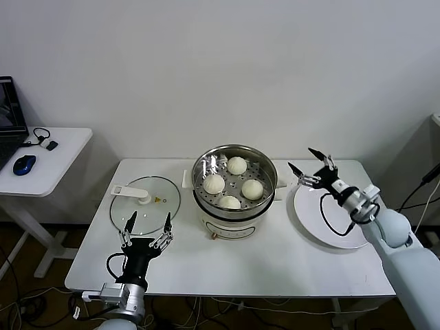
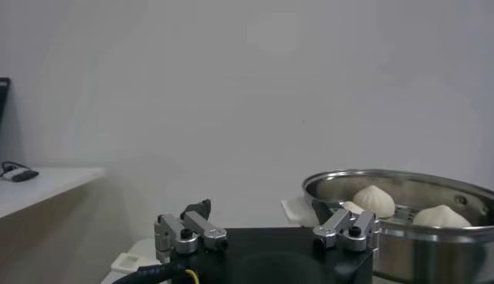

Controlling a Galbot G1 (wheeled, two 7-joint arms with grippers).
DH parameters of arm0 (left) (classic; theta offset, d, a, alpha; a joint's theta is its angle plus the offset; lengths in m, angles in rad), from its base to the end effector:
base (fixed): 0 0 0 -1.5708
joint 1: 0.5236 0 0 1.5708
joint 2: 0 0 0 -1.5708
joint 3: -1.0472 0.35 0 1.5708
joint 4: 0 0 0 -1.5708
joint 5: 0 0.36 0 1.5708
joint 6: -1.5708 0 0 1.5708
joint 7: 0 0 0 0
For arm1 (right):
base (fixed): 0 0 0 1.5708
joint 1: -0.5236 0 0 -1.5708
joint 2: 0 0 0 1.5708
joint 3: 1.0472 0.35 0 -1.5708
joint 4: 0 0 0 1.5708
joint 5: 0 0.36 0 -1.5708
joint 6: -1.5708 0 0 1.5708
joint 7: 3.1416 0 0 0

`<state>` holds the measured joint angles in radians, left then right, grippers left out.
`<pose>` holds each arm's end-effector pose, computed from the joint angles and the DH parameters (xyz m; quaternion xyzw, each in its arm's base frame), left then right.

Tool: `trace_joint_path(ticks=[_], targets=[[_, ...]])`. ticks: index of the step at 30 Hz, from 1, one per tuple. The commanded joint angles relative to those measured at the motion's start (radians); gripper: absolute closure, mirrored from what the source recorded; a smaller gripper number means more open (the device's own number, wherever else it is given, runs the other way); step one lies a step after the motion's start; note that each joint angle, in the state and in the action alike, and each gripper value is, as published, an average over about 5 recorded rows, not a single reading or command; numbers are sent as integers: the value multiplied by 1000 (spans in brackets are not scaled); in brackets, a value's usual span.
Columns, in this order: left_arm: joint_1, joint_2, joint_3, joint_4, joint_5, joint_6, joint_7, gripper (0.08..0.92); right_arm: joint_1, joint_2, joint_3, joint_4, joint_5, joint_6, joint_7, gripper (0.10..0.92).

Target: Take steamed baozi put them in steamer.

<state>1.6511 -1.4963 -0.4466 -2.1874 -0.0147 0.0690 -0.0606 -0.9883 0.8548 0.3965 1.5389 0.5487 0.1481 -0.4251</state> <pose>0.1598 -0.0120 -0.2841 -0.0225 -0.9993 -0.0038 0.0298 0.3741 -0.2029 -0.2811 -0.2542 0.9622 -0.0917 0.0340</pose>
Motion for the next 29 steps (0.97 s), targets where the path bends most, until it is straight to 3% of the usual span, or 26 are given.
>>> trace_joint_path(ticks=[1, 29], targets=[[-5, -1, -16, 7, -5, -21, 1, 177, -408, 168, 273, 123, 17, 106, 168, 203], [3, -13, -59, 22, -22, -58, 30, 177, -553, 229, 250, 172, 3, 154, 173, 203]])
